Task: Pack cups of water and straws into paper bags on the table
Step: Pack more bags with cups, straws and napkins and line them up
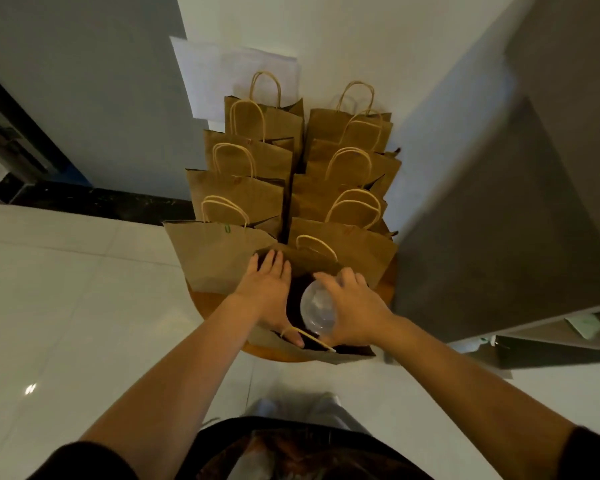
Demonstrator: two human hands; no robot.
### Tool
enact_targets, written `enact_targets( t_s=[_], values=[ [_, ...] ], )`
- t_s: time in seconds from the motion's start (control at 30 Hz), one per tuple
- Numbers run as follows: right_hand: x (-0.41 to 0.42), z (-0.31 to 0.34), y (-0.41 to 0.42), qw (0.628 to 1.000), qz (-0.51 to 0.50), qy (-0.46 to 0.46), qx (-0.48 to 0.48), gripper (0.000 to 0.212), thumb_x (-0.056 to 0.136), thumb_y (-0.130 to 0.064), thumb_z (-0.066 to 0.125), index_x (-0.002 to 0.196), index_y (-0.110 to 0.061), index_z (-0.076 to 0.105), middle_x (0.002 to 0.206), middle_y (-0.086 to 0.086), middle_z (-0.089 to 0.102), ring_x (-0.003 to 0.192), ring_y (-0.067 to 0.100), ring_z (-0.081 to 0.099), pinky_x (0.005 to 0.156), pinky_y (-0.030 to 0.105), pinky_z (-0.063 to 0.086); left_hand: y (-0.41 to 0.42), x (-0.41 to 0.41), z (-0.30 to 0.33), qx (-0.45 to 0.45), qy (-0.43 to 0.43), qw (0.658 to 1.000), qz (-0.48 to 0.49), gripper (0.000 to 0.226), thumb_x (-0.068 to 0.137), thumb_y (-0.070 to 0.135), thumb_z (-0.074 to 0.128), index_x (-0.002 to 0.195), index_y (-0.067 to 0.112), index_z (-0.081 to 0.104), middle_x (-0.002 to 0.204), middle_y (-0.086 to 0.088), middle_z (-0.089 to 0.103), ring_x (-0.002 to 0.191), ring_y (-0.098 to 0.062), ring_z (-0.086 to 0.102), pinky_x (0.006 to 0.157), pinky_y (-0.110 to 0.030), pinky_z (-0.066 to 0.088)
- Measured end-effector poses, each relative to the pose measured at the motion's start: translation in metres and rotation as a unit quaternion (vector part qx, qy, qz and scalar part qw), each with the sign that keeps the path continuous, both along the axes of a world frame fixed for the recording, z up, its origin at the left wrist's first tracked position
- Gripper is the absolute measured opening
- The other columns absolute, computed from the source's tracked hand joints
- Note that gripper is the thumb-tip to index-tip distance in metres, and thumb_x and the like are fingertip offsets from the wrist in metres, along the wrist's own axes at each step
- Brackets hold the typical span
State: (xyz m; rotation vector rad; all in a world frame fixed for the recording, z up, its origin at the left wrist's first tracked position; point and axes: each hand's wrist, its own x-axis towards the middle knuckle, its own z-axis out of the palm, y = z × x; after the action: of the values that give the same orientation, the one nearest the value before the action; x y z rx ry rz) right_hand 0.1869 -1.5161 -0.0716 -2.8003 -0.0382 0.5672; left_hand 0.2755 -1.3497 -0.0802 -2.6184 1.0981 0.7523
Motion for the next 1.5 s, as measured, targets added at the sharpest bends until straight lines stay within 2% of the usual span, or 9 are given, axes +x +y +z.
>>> enact_targets(
  t_s=[0.13,0.3,0.47,0.7,0.83,0.97,1.1,1.23,1.5],
  values=[
    [0.013,-0.024,0.01,0.987,0.033,0.09,-0.128,0.107,0.066,-0.056,0.075,0.146,-0.029,0.009,0.142,0.012,0.02,0.127,0.037,0.03,0.1,0.045,0.039,0.001,-0.005,-0.002,-0.011,-0.014,1.0,-0.021,0.139,0.054,0.088,0.054,0.149,0.005,-0.004,0.157,-0.018,-0.005,0.144,-0.035,-0.01,0.114,-0.053,-0.005],
    [0.033,-0.06,0.022,0.971,-0.017,0.198,-0.129,0.102,0.077,-0.047,0.07,0.148,-0.025,0.0,0.148,0.017,0.011,0.131,0.042,0.028,0.104,0.05,0.036,0.0,-0.006,-0.002,-0.002,-0.017,0.999,-0.032,0.14,0.055,0.086,0.056,0.149,0.003,-0.006,0.156,-0.021,-0.007,0.143,-0.036,-0.012,0.112,-0.056,-0.007],
    [0.035,-0.085,0.032,0.965,0.046,0.188,-0.176,0.084,0.089,-0.035,0.058,0.148,-0.02,0.001,0.147,0.023,0.016,0.128,0.043,0.035,0.102,0.049,0.039,-0.004,-0.004,-0.007,-0.009,0.001,1.0,-0.01,0.136,0.057,0.082,0.06,0.149,0.004,-0.005,0.156,-0.021,-0.008,0.143,-0.036,-0.013,0.11,-0.057,-0.011],
    [0.039,-0.097,0.039,0.949,0.068,0.22,-0.214,0.093,0.086,-0.038,0.062,0.149,-0.02,-0.005,0.152,0.022,0.006,0.134,0.045,0.025,0.106,0.051,0.034,-0.001,-0.002,-0.012,-0.025,0.0,1.0,0.004,0.141,0.05,0.085,0.059,0.149,0.006,-0.003,0.156,-0.02,-0.008,0.143,-0.035,-0.014,0.108,-0.055,-0.015],
    [0.038,-0.091,0.04,0.947,0.067,0.225,-0.218,0.087,0.09,-0.044,0.055,0.149,-0.024,-0.005,0.154,0.019,0.005,0.136,0.045,0.02,0.107,0.052,0.032,-0.001,-0.004,-0.003,-0.023,0.003,1.0,-0.002,0.125,0.066,0.071,0.063,0.149,0.005,-0.003,0.157,-0.019,-0.004,0.144,-0.034,-0.008,0.113,-0.055,-0.004],
    [0.038,-0.056,0.034,0.972,0.023,0.191,-0.135,0.06,0.096,-0.038,0.044,0.148,-0.023,0.017,0.146,0.015,0.028,0.129,0.037,0.035,0.101,0.046,0.037,-0.009,-0.003,0.023,-0.051,0.013,0.999,-0.005,0.073,0.093,0.023,0.055,0.149,0.006,0.011,0.152,-0.016,0.024,0.141,-0.03,0.021,0.112,-0.048,0.022],
    [0.029,0.006,0.016,0.995,0.009,0.091,-0.046,0.029,0.098,-0.024,0.042,0.123,-0.017,0.054,0.122,0.009,0.058,0.107,0.027,0.055,0.089,0.037,0.046,-0.029,-0.009,0.063,-0.129,0.03,0.991,-0.007,0.027,0.096,0.013,0.046,0.121,0.017,0.054,0.11,-0.007,0.062,0.094,-0.023,0.059,0.073,-0.033,0.047],
    [-0.004,0.065,-0.018,0.997,-0.038,0.053,-0.046,0.012,0.095,-0.021,0.048,0.091,-0.012,0.055,0.092,0.005,0.059,0.081,0.021,0.055,0.07,0.033,0.048,-0.067,-0.028,0.111,-0.192,0.018,0.981,0.017,0.028,0.096,0.014,0.042,0.119,0.018,0.058,0.114,-0.005,0.062,0.098,-0.024,0.059,0.085,-0.04,0.051],
    [-0.132,0.146,-0.138,0.975,-0.213,-0.013,-0.068,0.019,0.092,-0.014,0.044,0.096,-0.011,0.062,0.094,0.008,0.062,0.086,0.025,0.059,0.076,0.036,0.051,-0.193,-0.122,0.179,-0.25,-0.029,0.963,-0.095,0.025,0.099,0.026,0.039,0.107,0.015,0.06,0.116,-0.008,0.06,0.098,-0.025,0.055,0.08,-0.036,0.045]
  ],
)
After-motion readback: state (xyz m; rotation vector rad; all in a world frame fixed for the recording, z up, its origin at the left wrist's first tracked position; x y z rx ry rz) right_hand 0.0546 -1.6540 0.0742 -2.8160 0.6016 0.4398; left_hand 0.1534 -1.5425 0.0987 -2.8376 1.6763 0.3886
